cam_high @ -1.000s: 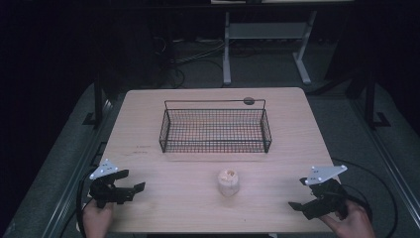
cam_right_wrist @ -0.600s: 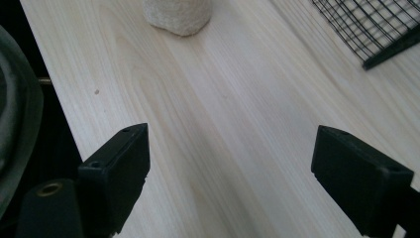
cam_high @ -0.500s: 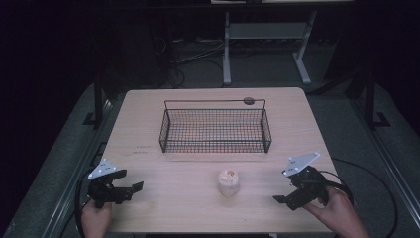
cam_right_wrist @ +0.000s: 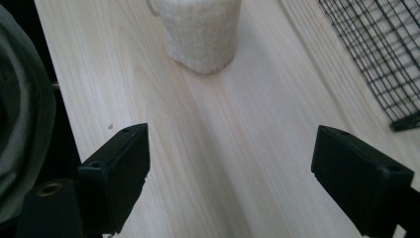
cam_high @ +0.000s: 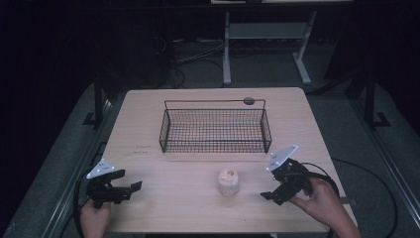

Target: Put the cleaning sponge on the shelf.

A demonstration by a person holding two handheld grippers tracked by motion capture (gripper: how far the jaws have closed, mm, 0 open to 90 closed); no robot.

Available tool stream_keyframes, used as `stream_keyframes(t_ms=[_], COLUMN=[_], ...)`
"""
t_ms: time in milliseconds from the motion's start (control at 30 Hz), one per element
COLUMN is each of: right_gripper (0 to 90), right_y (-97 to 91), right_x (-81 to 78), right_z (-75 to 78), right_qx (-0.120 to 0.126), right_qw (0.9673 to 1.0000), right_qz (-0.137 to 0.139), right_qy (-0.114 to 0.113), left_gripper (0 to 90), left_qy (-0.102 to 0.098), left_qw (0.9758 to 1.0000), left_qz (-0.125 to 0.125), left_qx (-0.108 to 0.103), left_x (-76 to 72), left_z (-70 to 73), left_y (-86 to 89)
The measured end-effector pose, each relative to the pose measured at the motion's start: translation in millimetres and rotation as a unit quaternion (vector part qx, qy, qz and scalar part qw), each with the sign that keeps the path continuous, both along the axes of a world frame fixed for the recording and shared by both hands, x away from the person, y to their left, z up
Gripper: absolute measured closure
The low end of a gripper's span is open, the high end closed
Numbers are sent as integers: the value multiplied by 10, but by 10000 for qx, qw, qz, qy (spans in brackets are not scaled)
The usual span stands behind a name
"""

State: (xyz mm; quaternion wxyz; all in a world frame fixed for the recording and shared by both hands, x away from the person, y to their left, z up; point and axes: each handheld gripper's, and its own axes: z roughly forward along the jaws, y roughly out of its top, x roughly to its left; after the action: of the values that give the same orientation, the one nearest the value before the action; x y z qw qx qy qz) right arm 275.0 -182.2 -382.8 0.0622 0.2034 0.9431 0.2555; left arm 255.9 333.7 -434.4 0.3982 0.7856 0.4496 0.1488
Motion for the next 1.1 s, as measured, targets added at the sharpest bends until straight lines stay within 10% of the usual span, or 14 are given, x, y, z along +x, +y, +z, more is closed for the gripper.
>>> stream_keyframes(t_ms=[1100], right_gripper=[147], right_y=[759], right_x=[267], right_z=[36], right_qx=[-291], right_qw=[9970], right_qz=[613], right_qy=[379], left_gripper=[137], left_qy=[-8], left_qw=[9999], left_qz=[59], left_qx=[-92], left_x=[3], left_z=[2], left_y=[21])
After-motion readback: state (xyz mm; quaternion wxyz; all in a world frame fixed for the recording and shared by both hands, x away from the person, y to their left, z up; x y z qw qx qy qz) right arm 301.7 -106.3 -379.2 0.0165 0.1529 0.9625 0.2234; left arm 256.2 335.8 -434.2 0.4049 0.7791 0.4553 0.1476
